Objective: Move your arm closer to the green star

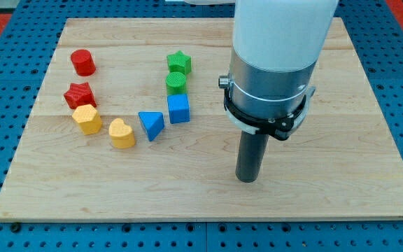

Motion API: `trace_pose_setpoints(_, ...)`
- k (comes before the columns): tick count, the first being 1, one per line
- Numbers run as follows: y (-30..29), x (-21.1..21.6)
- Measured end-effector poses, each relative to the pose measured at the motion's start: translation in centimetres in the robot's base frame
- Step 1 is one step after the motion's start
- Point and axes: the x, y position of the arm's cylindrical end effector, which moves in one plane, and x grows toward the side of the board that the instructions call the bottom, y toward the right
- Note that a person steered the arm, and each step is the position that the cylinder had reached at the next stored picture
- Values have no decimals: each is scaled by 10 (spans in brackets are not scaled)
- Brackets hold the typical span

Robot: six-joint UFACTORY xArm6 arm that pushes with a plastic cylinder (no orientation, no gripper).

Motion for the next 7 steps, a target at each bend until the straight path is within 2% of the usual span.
trace_pose_setpoints(3,-15,-2)
trace_pose_setpoints(4,-12,-48)
trace_pose_setpoints(5,-24,-124)
trace_pose_setpoints(6,-29,-168)
trace_pose_setpoints(7,-50,-251)
